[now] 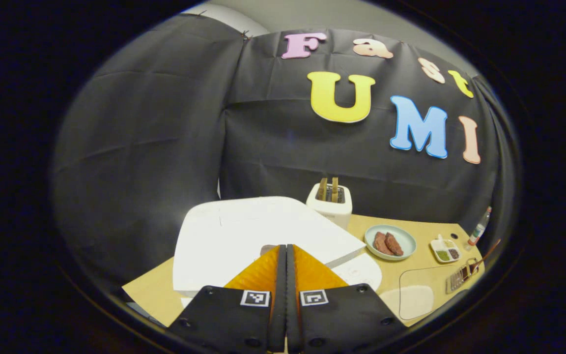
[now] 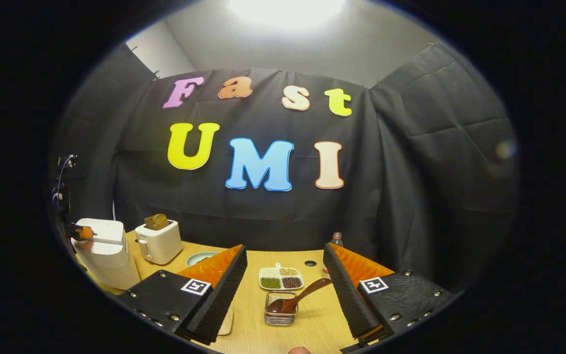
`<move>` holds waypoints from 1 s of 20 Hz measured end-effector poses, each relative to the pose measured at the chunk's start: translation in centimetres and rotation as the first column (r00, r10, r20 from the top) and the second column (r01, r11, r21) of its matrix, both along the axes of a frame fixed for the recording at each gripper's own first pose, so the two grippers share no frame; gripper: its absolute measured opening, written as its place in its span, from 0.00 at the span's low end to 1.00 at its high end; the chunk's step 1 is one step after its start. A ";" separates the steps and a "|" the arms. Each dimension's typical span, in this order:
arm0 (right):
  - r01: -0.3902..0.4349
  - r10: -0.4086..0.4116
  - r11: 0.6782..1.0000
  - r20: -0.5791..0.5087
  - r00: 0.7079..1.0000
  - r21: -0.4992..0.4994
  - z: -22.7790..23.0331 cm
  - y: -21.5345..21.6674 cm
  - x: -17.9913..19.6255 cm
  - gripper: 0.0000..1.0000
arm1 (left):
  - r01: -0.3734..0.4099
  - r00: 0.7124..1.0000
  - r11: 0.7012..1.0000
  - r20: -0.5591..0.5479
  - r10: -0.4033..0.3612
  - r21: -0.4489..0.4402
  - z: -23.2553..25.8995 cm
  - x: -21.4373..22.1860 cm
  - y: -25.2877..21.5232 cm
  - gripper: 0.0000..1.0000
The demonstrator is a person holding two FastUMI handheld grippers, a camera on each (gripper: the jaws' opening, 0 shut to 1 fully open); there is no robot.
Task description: Close the left gripper, press the button to open the rice cooker; take a wooden spoon from the chopstick holder with the right hand, scoop a spoonful of rice and pour it into the rice cooker, then put the wooden spoon back into the chopstick holder.
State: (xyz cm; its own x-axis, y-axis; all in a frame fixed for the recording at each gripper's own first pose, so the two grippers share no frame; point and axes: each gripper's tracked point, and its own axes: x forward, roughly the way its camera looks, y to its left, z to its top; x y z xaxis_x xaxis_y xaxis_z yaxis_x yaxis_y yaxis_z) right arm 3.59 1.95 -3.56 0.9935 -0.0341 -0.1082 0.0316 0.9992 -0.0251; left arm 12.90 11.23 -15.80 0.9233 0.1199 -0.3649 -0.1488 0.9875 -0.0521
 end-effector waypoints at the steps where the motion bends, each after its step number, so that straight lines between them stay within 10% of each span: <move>1: 0.000 0.000 1.000 0.005 1.000 -0.001 0.1 -0.1 0.0 0.95 | -0.004 1.000 1.000 0.031 0.003 0.025 1.6 0.3 0.2 0.09; 11: 0.012 -0.012 1.000 0.010 1.000 0.021 -0.4 -2.5 1.5 0.95 | -0.017 0.981 0.999 0.192 0.008 0.042 10.1 0.3 -0.7 0.11; 17: 0.009 -0.008 0.999 -0.011 1.000 0.037 -1.7 -3.8 3.3 0.95 | 0.030 0.949 0.994 0.309 -0.060 0.101 15.2 -2.2 -4.4 1.00; 20: 0.010 -0.008 0.998 -0.032 0.999 0.062 -3.1 -4.6 4.6 0.95 | 0.044 0.938 0.992 0.337 -0.082 0.119 16.6 -3.5 -5.8 1.00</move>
State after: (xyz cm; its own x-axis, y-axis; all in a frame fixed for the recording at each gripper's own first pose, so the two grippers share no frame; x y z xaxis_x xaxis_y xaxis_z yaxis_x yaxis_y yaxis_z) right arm 8.18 -2.61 -6.63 0.9893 -0.0353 -0.1415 0.0408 0.9985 0.0358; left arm 9.37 5.40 0.85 0.9968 0.0787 -0.0159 -0.0784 0.9967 0.0189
